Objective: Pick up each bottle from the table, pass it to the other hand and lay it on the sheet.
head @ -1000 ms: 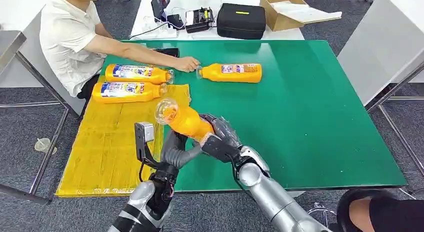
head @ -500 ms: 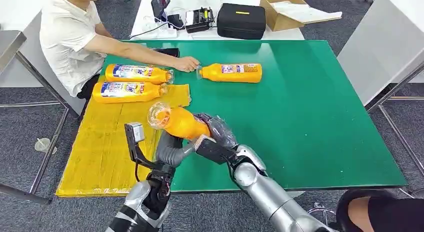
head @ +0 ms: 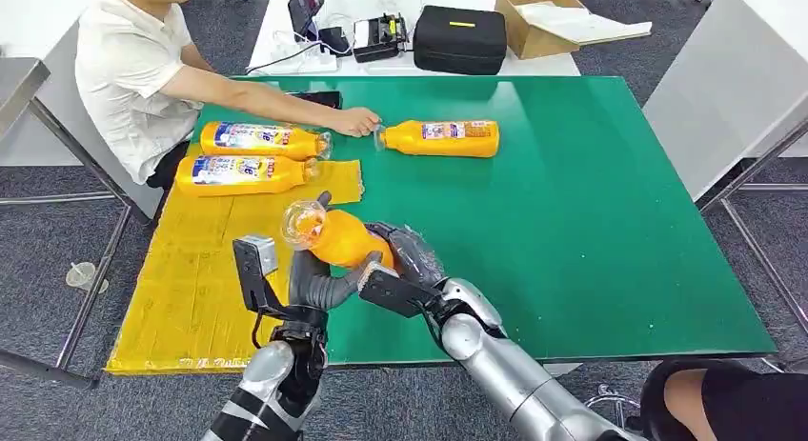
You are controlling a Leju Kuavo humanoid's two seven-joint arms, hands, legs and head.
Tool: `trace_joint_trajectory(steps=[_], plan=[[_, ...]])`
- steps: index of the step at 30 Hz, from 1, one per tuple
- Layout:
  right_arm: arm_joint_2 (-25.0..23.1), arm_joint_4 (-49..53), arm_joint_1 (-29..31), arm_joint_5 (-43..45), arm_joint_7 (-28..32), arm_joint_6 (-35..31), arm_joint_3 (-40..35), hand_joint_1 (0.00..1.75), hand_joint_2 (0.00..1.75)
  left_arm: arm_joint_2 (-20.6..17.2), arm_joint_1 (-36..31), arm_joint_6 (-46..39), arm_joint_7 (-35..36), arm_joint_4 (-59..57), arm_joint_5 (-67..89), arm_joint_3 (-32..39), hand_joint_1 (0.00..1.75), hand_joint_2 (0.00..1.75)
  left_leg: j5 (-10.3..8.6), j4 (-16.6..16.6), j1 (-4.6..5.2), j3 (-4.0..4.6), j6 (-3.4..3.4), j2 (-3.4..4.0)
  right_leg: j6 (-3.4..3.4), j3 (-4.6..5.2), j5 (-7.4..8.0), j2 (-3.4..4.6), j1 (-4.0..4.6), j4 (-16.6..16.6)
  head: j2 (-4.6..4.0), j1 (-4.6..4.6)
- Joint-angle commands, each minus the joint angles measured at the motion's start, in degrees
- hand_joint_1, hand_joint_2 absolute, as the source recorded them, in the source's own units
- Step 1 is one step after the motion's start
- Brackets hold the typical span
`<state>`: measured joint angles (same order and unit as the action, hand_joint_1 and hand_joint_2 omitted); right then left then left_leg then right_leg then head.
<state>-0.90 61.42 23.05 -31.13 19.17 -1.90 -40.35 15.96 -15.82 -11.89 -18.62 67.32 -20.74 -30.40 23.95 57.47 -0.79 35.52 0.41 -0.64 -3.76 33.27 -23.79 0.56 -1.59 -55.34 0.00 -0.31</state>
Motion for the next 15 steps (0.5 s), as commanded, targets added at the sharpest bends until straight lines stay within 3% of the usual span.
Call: trace_joint_trajectory(steps=[1,9,12,13,14,15], plan=[[0.26,-2.17,2.97,-1.19,0.2,-1.52,-3.66,1.75,1.75,-0.94,-2.61,7.97,3.81,-3.34,-6.01,-0.01,1.75,1.75,0.09,0.03,0.01,-0.23,0.02,0.1,0.21,-0.22,-0.08,-0.01,0.04,-0.03,0.0,0.0],[0.13,-1.45,2.98,-0.79,1.4,-2.3,-3.33,1.75,1.75,-1.33,-2.28,13.19,5.08,-4.25,-10.61,0.76,1.75,1.75,0.12,0.04,0.0,-0.27,0.02,0.13,0.23,-0.26,-0.1,0.01,0.05,-0.03,0.0,-0.02],[-0.04,-1.38,3.03,-0.7,1.72,-2.35,-3.38,1.54,1.75,-1.64,-2.32,14.52,5.72,-4.32,-11.84,0.79,1.75,1.75,0.09,0.03,-0.01,-0.22,0.02,0.14,0.2,-0.2,-0.06,0.04,0.05,-0.01,0.0,0.0],[-0.12,-1.37,3.03,-0.7,1.72,-2.34,-3.41,1.31,1.75,-1.73,-2.33,14.55,5.69,-4.33,-11.84,0.82,1.75,1.75,0.05,-0.01,0.03,-0.17,0.02,0.1,0.16,-0.15,-0.05,0.02,0.0,-0.01,0.0,0.0],[-0.18,-1.43,3.01,-0.63,1.81,-2.43,-3.34,0.49,1.75,-1.76,-2.44,14.59,5.61,-4.5,-11.88,0.76,1.75,1.75,0.11,0.03,0.02,-0.26,0.03,0.14,0.21,-0.24,-0.09,0.03,0.03,-0.04,0.0,0.0],[-0.35,-1.43,2.85,-0.52,1.86,-2.6,-3.22,0.0,1.75,-1.77,-2.4,14.48,5.18,-4.32,-11.84,0.87,1.75,1.75,0.07,0.01,0.01,-0.17,0.02,0.14,0.16,-0.14,-0.04,0.06,0.02,-0.01,0.0,0.0]])
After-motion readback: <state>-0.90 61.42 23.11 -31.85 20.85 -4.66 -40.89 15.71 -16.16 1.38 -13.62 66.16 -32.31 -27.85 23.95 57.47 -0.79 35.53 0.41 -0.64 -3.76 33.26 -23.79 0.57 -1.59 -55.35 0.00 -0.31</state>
